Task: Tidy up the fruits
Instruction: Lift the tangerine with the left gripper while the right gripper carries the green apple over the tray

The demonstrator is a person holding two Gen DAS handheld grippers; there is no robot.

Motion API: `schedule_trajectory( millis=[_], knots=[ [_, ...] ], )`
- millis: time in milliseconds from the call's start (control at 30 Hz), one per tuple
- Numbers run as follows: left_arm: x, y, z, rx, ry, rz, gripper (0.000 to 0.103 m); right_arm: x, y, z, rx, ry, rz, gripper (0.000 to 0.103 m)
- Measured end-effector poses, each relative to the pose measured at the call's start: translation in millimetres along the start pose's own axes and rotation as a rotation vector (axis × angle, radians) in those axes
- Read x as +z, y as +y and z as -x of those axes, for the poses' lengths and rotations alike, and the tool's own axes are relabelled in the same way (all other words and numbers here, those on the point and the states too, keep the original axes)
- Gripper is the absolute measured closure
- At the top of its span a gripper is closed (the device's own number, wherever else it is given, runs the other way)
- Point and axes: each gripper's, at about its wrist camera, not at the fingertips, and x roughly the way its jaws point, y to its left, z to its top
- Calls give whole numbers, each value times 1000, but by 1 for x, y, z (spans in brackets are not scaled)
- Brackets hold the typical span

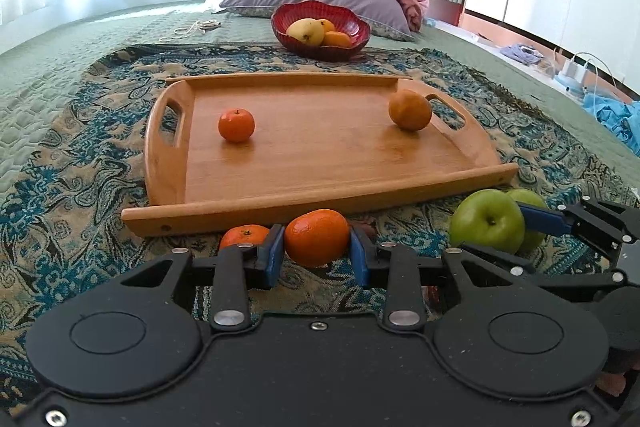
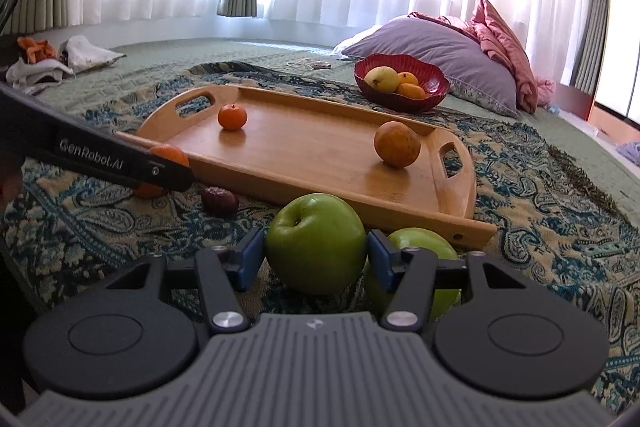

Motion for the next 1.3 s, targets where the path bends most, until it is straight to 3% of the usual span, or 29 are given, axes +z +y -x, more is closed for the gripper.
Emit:
schedule_trajectory(
  millis=[967, 1300],
  knots=[
    [35, 23, -2, 44, -48, 69, 71, 43, -31, -7, 14, -62, -172, 43],
    [56, 38, -14, 76, -54, 92, 71, 61, -54, -29, -15, -33, -223, 43]
  ],
)
